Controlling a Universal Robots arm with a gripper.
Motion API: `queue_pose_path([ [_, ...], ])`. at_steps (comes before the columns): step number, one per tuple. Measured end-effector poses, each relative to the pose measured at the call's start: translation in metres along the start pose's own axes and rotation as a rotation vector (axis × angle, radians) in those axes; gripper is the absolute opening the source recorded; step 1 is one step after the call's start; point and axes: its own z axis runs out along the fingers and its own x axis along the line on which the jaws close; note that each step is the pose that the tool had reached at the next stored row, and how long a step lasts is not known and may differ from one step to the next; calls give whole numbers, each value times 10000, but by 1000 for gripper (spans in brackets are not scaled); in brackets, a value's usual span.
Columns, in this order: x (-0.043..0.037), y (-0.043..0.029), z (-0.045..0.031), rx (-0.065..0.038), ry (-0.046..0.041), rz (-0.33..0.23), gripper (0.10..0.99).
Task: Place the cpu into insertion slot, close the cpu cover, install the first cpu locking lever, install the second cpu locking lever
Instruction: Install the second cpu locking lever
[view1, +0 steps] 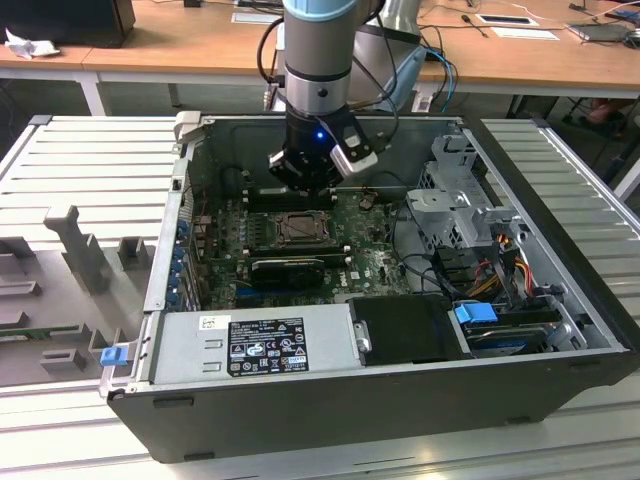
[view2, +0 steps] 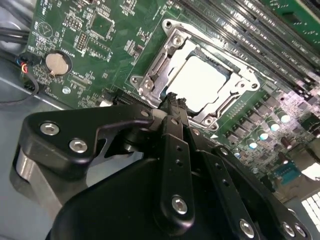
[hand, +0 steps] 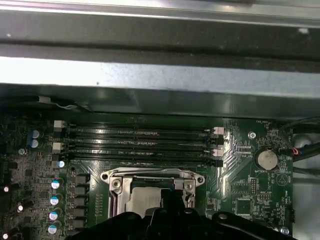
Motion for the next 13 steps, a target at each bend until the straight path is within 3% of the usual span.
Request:
queue_pose_path([
  [4, -3, 2, -88, 0, 0, 0, 106],
  [13, 0, -70, -90, -2, 0, -1, 106],
])
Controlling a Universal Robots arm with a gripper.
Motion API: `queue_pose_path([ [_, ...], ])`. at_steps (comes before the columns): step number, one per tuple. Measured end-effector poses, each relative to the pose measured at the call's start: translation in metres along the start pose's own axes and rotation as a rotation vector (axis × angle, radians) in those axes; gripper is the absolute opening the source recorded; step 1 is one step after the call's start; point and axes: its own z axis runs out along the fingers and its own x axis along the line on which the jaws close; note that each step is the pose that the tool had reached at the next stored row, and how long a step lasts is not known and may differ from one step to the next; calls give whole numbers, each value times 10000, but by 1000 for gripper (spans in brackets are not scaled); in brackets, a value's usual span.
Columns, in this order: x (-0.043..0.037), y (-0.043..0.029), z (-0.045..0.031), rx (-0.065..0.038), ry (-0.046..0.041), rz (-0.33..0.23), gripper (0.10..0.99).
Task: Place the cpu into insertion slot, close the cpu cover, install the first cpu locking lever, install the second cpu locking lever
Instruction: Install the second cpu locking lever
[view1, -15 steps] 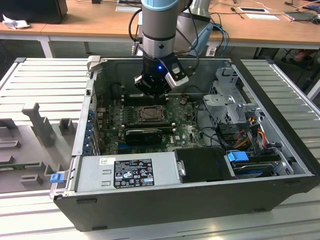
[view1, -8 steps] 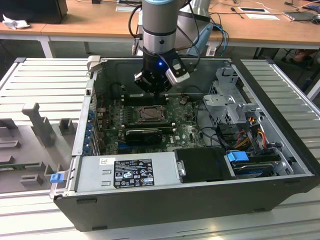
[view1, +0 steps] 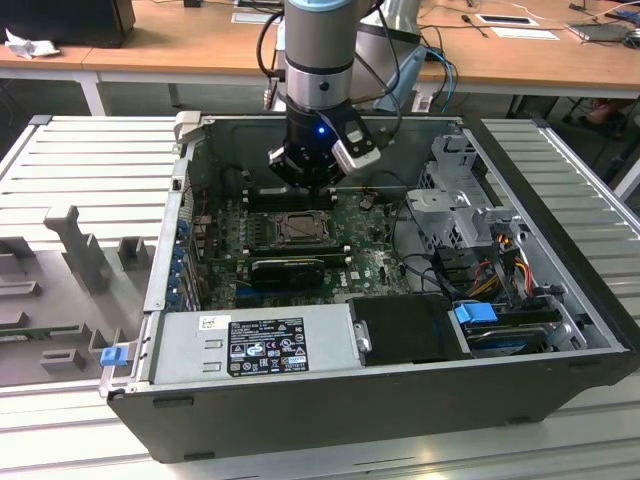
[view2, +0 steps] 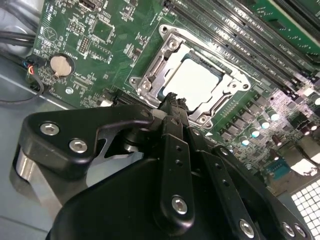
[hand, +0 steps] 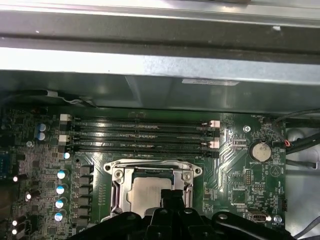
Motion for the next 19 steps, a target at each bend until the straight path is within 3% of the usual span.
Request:
queue_pose_path([
  [3, 1, -20, -4, 0, 0, 1, 106],
  [7, -4, -22, -120, -2, -1, -3, 106],
  [15, 0, -101, -121, 0, 0, -1, 106],
  [19, 6, -234, -126, -2, 10, 0, 106],
])
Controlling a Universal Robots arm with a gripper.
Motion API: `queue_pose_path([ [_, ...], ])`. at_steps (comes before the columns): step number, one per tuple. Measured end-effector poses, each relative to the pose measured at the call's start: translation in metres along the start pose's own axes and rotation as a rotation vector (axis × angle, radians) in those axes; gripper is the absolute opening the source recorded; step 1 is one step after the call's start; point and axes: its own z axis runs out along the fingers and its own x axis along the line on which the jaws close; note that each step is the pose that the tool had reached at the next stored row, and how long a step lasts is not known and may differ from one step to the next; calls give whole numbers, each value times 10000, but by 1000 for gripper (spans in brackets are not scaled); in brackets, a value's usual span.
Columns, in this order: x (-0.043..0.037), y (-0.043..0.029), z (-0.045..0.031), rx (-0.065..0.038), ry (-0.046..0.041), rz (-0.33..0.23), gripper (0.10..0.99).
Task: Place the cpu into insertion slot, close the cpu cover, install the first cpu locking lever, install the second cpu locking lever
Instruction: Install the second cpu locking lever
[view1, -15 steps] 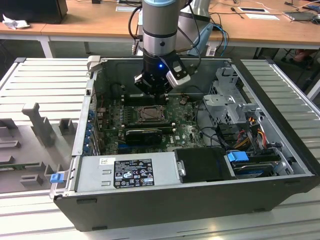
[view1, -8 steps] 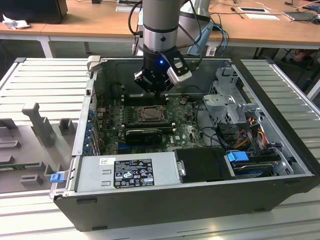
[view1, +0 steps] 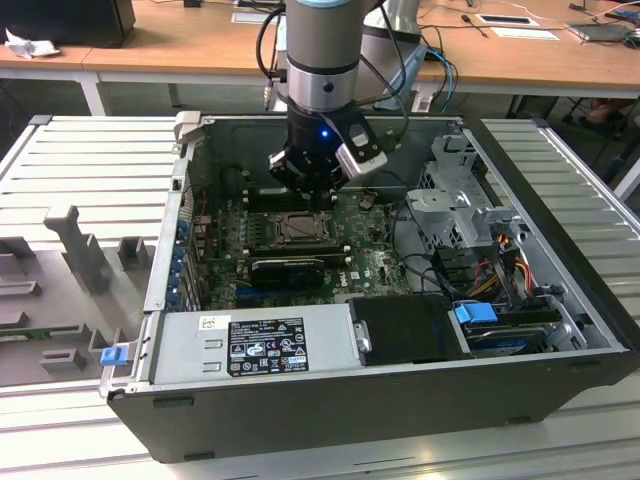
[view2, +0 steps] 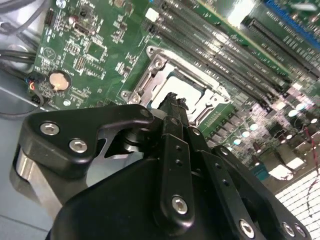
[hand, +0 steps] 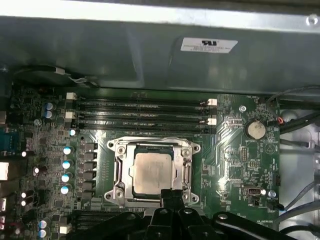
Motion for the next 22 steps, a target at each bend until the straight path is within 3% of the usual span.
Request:
queue_pose_path([
  [3, 2, -53, -3, -7, 85, 5, 106],
  [14, 10, -254, -6, -7, 97, 6, 106],
  [18, 12, -309, 2, -10, 189, 13, 106],
  [22, 66, -331, 29, -64, 200, -18, 106],
])
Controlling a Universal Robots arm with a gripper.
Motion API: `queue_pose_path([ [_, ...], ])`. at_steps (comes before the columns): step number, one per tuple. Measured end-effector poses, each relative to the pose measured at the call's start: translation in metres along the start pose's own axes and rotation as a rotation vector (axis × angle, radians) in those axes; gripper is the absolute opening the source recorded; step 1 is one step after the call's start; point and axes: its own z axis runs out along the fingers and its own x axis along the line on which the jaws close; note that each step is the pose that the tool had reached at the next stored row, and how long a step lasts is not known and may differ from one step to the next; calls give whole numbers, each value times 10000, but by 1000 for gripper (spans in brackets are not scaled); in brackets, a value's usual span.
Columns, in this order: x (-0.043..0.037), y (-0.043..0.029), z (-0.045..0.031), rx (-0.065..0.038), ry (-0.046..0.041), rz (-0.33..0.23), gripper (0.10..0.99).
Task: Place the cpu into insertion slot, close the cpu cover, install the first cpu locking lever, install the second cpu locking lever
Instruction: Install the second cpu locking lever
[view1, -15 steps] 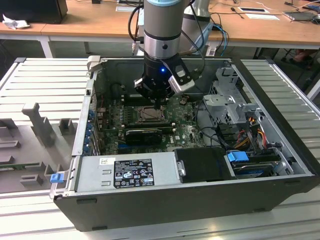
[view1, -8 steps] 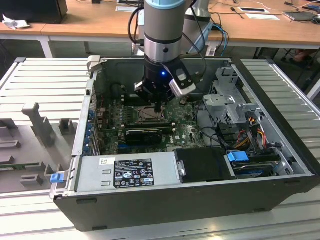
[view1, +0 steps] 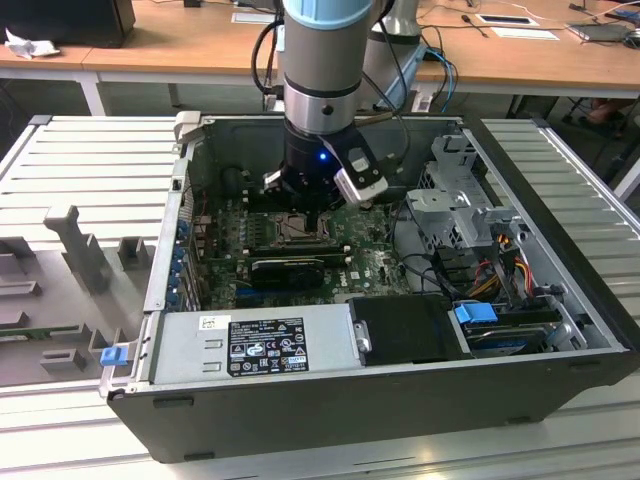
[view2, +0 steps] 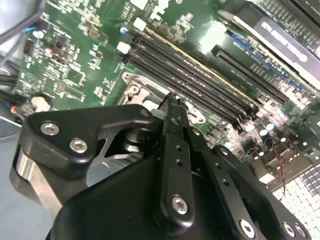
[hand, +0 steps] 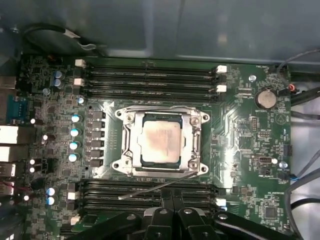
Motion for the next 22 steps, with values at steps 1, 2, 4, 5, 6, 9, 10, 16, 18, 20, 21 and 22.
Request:
queue_pose_path([
  [1, 40, 1, 5, -4, 1, -5, 106],
  [2, 66, 2, 8, -5, 1, -5, 106],
  [4, 93, 3, 10, -5, 0, -4, 106],
  [5, 98, 3, 10, -4, 1, -5, 106],
  [6, 103, 3, 11, -4, 1, -5, 106],
  [9, 108, 1, 15, -15, 2, -6, 106],
  [10, 110, 0, 17, -23, 0, -5, 106],
  [16, 165, -6, 30, -107, -3, -6, 106],
  [18, 198, -5, 37, -177, -5, -12, 106],
  [20, 233, -4, 54, -231, -8, -19, 106],
  [21, 240, -4, 62, -238, -8, -23, 106],
  [22, 247, -5, 76, -246, -8, -26, 106],
])
